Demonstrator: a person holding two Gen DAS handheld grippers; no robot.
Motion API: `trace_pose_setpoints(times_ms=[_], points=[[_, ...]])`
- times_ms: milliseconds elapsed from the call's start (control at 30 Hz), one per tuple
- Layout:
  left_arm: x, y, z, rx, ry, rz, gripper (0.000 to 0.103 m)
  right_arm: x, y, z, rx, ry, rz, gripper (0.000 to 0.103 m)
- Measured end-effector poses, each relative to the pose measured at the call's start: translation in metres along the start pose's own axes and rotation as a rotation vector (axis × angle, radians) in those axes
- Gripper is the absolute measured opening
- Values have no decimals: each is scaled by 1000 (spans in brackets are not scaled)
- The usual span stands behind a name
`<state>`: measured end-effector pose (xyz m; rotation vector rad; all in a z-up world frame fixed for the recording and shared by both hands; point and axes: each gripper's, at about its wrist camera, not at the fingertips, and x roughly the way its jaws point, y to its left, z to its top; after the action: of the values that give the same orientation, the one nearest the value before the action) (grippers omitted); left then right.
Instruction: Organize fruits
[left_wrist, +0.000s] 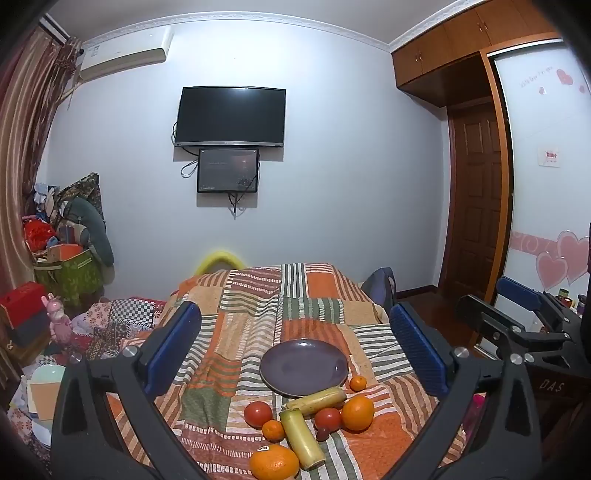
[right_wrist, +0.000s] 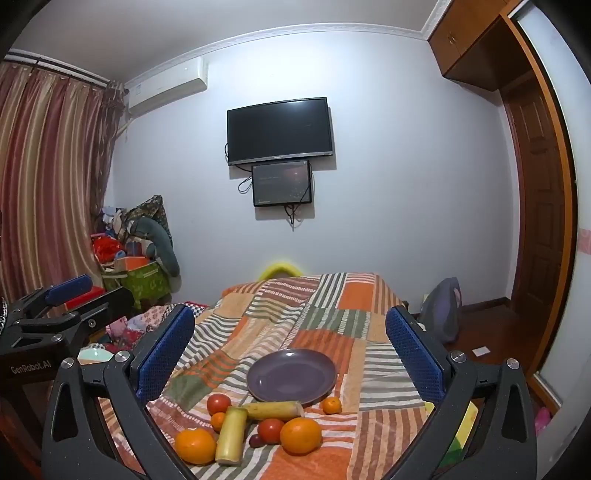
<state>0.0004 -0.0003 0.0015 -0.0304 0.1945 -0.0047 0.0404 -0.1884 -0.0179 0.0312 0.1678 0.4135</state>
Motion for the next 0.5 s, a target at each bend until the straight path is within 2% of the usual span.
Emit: trace_pose_setpoints(times_ms=[500], points=[[-3,1,3,-9,-7,-1,103,-1,2,0,-8,-3,-2,103]])
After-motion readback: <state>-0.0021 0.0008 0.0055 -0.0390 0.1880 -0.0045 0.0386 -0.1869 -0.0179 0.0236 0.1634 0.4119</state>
